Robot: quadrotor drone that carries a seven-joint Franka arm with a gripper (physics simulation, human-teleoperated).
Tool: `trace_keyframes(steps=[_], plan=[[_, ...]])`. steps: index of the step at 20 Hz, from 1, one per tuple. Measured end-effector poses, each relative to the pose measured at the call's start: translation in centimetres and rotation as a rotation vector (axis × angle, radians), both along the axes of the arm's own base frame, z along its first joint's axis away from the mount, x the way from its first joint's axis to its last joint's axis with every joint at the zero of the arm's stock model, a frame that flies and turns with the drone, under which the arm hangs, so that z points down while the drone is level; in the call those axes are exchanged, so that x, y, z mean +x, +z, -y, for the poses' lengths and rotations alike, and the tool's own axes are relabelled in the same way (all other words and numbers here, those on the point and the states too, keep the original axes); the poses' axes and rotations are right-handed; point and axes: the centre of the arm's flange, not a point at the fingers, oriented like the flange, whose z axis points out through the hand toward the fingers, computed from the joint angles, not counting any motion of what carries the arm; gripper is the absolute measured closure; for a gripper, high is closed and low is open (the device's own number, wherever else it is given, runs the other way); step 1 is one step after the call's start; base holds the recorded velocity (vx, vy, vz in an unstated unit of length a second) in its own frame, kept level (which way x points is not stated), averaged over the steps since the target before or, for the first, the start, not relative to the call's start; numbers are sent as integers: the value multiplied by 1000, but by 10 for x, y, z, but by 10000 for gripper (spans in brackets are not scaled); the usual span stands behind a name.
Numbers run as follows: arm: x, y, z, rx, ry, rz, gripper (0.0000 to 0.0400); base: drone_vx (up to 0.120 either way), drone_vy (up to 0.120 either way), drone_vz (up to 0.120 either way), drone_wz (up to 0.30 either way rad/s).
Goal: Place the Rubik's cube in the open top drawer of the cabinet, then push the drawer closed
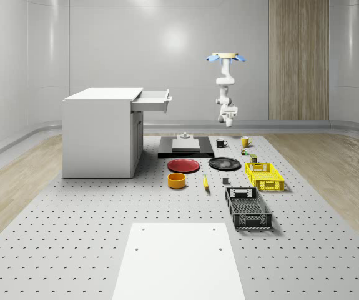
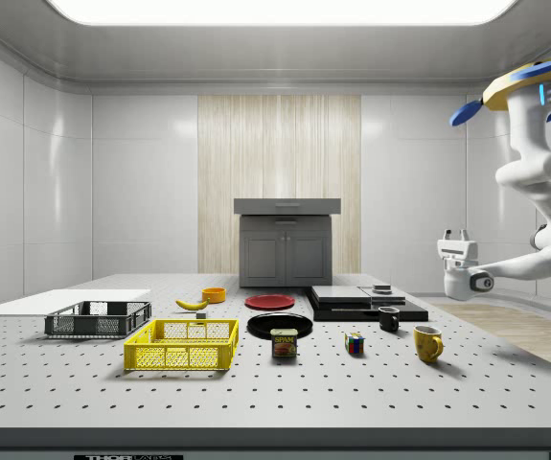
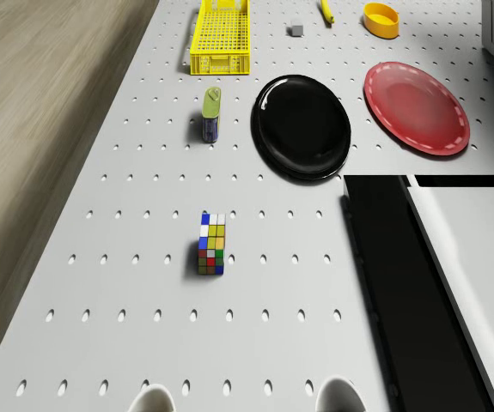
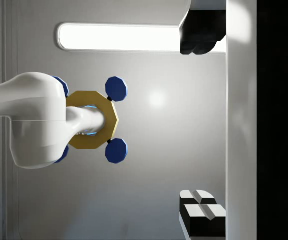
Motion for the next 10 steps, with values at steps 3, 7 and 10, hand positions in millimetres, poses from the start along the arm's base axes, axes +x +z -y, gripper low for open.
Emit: trace_keyframes(steps=[3,7,10], plan=[[0,0,0,-1,0,2,0,120,120,0,0],[-1,0,-1,-5,0,5,0,60,120,0,0],[-1,0,-1,-10,0,8,0,53,120,0,0]])
